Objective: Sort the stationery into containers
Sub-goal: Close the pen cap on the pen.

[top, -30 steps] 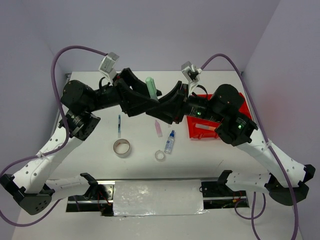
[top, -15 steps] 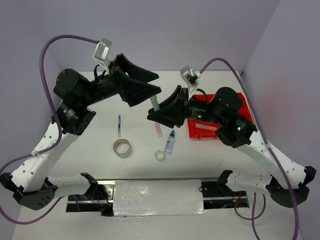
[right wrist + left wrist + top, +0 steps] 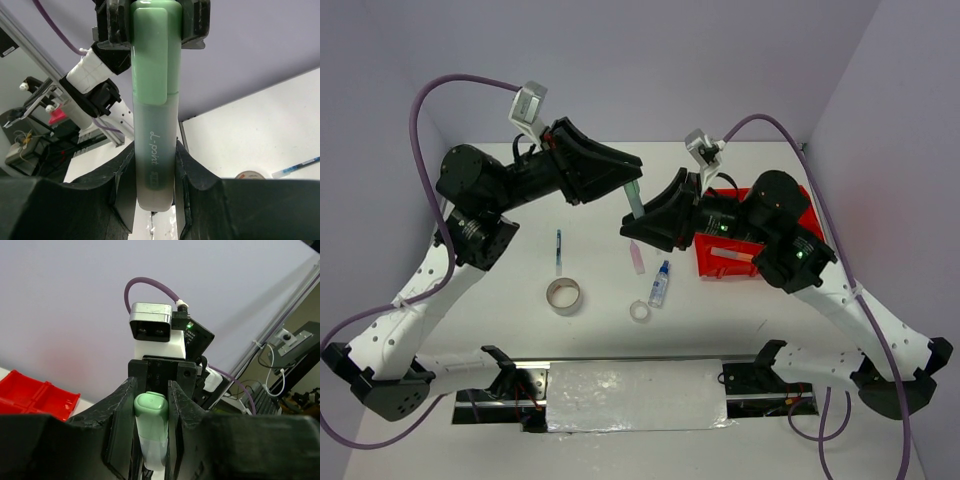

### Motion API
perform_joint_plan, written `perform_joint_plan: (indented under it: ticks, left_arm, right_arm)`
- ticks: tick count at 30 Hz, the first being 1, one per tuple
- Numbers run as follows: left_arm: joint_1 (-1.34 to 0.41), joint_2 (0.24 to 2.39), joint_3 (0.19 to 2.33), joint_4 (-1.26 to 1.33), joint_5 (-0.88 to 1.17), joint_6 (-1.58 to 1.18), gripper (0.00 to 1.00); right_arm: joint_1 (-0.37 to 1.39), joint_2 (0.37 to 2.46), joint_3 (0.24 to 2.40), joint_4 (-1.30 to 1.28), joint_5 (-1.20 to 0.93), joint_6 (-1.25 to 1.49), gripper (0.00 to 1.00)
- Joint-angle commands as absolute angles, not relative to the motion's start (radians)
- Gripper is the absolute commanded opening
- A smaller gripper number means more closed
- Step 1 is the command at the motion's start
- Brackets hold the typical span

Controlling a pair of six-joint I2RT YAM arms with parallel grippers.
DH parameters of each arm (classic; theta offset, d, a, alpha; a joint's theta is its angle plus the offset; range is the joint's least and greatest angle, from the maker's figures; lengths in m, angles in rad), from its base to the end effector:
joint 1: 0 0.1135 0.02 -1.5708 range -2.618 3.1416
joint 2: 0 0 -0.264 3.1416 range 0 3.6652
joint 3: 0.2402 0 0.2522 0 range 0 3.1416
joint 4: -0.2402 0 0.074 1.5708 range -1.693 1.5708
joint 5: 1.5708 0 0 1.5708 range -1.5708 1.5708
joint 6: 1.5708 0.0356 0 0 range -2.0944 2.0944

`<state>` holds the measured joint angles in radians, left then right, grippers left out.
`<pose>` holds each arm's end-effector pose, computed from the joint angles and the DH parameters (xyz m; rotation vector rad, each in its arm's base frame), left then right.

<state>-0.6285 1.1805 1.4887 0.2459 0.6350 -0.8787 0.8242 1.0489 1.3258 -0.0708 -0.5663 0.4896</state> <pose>0.1672 -0.1476 0.5431 0.5146 1.1912 -1.6405 0.1282 0.1667 0.4883 -0.7667 1.3670 1.4490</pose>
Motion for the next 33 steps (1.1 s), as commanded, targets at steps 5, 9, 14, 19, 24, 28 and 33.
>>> perform_joint_plan:
  ticks: [5, 9, 14, 19, 24, 28, 33]
  left_arm:
    - [-0.627, 1.157, 1.373, 0.345, 0.712, -0.971, 0.00]
    - [-0.646, 1.129, 1.347, 0.229, 0.655, -0.913, 0.00]
    - [-0.721, 1.101, 1.321, 0.074, 0.557, -0.859, 0.00]
    - [-0.814, 1.059, 1.250, 0.003, 0.431, -0.822, 0.00]
    - [-0.848, 1.022, 1.262, -0.085, 0.311, -0.795, 0.00]
    - [-0.841, 1.083, 1.483, -0.322, 0.072, -0.687, 0.08]
    - [-0.816, 1.256, 1.820, -0.486, -0.036, -0.618, 0.69]
  right_arm:
    - [0.778, 1.143, 1.520, -0.032, -0.583, 0.495, 0.00]
    - [0.739, 1.230, 1.670, -0.078, -0.546, 0.473, 0.00]
    - [0.730, 1.420, 2.012, -0.216, -0.488, 0.388, 0.00]
    - [0.703, 1.555, 2.262, -0.235, -0.497, 0.420, 0.00]
    - [0.698, 1.534, 2.143, -0.193, -0.570, 0.445, 0.00]
    - [0.706, 1.337, 1.676, -0.005, -0.682, 0.497, 0.00]
    - [0.712, 1.154, 1.276, 0.083, -0.657, 0.520, 0.00]
